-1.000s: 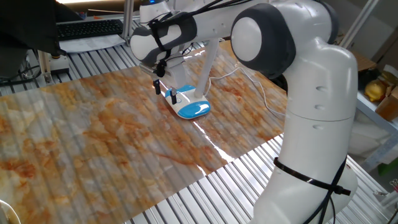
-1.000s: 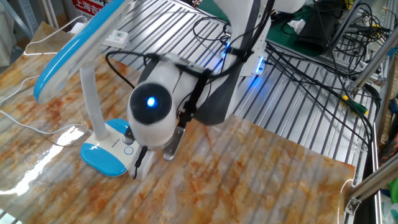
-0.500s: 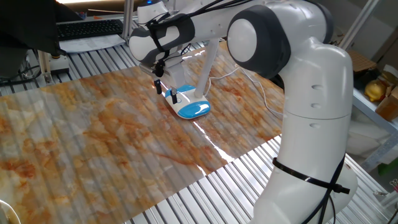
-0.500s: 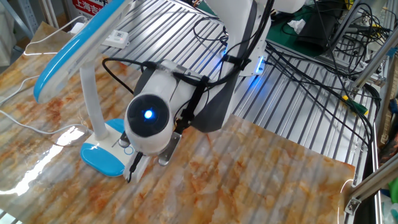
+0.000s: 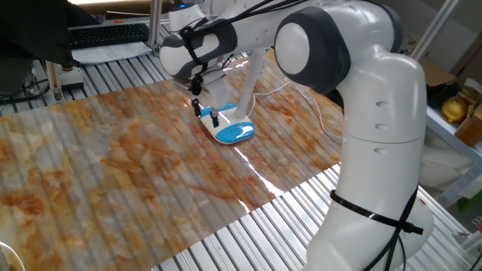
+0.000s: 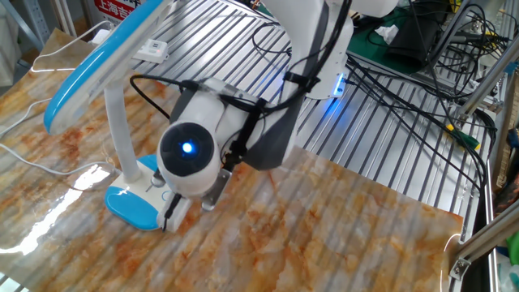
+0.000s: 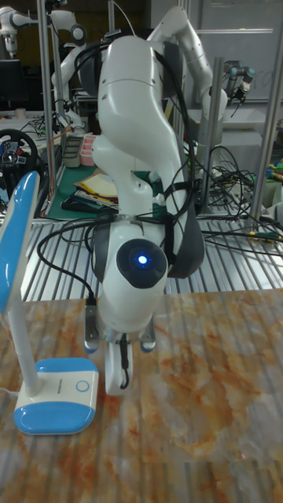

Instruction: Turn on the desk lamp by pressing the button

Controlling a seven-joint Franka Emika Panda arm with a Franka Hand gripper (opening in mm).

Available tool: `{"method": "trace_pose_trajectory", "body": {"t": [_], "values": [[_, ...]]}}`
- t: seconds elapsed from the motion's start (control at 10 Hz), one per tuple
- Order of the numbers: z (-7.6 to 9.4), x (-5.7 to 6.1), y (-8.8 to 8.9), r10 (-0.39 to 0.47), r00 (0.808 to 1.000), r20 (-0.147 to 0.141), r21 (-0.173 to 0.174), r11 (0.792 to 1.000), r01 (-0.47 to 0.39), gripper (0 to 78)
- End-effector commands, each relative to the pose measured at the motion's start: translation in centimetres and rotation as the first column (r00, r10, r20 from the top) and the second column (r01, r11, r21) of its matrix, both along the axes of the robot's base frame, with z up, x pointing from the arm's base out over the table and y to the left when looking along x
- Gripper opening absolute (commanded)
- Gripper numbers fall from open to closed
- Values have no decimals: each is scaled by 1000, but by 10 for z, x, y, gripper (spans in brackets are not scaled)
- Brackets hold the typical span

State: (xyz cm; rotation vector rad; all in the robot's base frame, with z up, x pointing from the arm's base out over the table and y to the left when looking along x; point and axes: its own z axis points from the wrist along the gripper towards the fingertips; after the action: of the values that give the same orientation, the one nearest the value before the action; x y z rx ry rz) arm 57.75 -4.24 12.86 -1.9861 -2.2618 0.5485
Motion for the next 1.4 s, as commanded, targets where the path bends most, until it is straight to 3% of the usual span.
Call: {"method": "trace_pose_trajectory", "body": {"t": [0.1, 0.4, 0.7, 0.9, 1.2, 1.4], "values": [[3, -4, -4, -28, 1000, 6, -12, 1000, 28, 774], [0, -2, -7, -61, 998, 9, -29, 998, 61, 774], [-7, 3, -18, -84, 996, 24, -78, 993, 85, 774], [-10, 6, -24, -97, 995, 30, -89, 991, 100, 774], [-8, 7, -37, -98, 994, 39, -127, 987, 102, 774], [-4, 4, -41, -99, 994, 37, -129, 986, 103, 774]]}}
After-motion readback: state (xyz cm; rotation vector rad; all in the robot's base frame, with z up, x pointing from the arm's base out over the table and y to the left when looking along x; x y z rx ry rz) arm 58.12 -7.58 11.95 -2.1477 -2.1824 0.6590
